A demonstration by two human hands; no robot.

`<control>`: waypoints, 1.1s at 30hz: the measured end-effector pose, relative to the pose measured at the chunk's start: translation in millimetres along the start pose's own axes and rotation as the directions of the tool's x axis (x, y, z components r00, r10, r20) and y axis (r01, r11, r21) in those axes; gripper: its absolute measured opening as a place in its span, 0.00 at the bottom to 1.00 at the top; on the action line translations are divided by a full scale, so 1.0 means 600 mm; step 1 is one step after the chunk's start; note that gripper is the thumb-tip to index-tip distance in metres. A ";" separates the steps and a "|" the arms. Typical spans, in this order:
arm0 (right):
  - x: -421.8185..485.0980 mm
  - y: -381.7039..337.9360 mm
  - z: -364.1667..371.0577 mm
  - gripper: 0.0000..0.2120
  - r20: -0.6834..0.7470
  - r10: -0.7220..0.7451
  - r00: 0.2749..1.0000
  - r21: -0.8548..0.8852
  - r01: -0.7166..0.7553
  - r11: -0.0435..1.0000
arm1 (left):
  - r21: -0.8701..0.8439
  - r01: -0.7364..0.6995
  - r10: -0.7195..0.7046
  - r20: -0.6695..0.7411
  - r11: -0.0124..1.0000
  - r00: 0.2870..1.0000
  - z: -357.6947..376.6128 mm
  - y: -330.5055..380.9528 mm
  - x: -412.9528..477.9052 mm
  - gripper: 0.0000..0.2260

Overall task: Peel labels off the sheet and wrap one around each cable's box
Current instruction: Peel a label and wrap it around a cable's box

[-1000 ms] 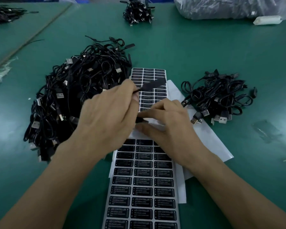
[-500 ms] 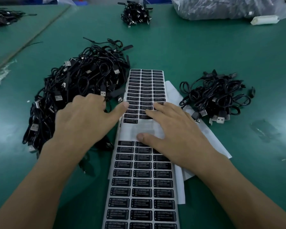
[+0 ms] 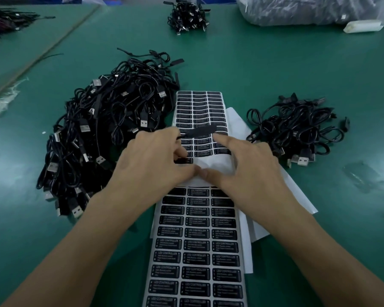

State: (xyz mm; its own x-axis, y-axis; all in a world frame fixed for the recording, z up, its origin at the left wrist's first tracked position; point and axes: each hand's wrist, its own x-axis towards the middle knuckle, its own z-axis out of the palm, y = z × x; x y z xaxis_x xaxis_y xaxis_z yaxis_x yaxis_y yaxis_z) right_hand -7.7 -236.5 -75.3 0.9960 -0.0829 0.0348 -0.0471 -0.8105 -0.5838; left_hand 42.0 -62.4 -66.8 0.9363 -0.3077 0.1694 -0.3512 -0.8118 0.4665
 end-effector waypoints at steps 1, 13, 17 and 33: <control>0.002 0.000 -0.001 0.36 -0.002 -0.005 1.000 0.069 0.005 0.998 | -0.022 -0.009 0.009 0.009 1.000 1.000 0.000 0.000 0.000 0.21; 0.003 0.010 0.004 0.33 0.012 0.027 1.000 0.029 -0.027 0.999 | 0.060 -0.175 0.174 0.013 0.983 0.985 0.009 -0.003 -0.007 0.20; 0.003 0.011 -0.001 0.30 -0.063 0.030 0.998 0.268 -0.012 0.963 | 0.011 -0.177 0.176 0.034 0.984 0.984 0.009 -0.007 -0.004 0.18; 0.014 0.018 0.010 0.37 0.005 0.033 0.999 0.607 -0.029 0.794 | -0.213 -0.181 0.181 -0.019 0.960 0.983 0.005 -0.005 -0.006 0.23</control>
State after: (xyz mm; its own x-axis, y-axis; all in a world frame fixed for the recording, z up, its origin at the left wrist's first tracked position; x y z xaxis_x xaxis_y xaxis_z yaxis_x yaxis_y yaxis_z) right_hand 0.6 -242.4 -86.6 0.9942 -0.1066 0.0113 -0.0202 -0.2898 -0.9569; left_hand 40.0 -60.3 -71.6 0.8573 -0.4400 0.2672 -0.5050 -0.6184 0.6021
